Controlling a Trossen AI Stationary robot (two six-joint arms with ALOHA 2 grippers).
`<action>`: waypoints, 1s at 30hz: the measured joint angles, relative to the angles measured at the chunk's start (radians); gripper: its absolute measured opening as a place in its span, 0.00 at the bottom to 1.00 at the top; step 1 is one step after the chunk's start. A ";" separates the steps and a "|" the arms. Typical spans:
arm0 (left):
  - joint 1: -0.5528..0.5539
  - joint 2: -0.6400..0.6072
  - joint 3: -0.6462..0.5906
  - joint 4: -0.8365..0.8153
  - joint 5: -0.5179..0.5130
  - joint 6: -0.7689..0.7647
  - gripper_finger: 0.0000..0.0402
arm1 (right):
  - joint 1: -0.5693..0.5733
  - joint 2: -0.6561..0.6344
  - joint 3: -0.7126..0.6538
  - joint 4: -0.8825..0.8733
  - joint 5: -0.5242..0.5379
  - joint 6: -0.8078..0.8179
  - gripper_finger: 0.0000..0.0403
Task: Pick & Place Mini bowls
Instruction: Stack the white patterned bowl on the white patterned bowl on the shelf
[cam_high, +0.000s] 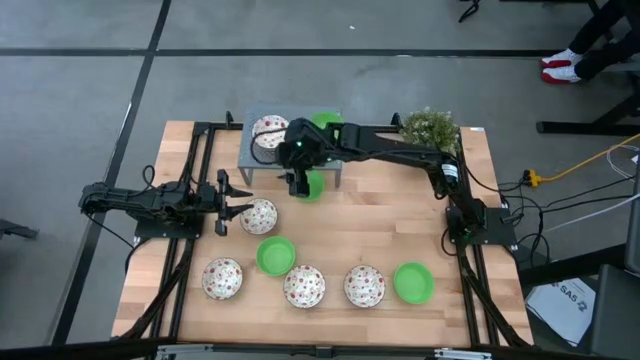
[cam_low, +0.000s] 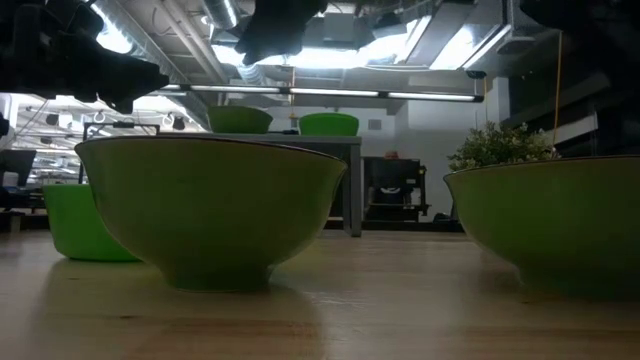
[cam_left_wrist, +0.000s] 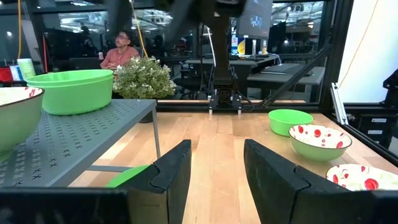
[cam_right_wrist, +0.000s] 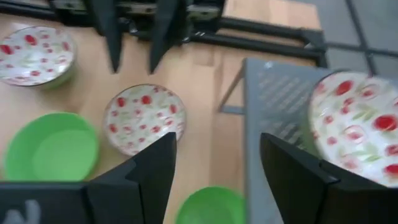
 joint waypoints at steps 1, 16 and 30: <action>0.000 0.000 0.000 0.000 0.000 0.000 0.36 | 0.007 -0.001 0.000 -0.015 0.000 0.020 0.57; 0.000 0.000 0.000 0.000 0.000 0.000 0.36 | 0.095 -0.034 0.000 -0.218 0.032 0.247 0.57; 0.000 0.000 0.000 0.000 0.000 0.000 0.36 | 0.196 -0.099 -0.024 -0.378 0.150 0.734 0.57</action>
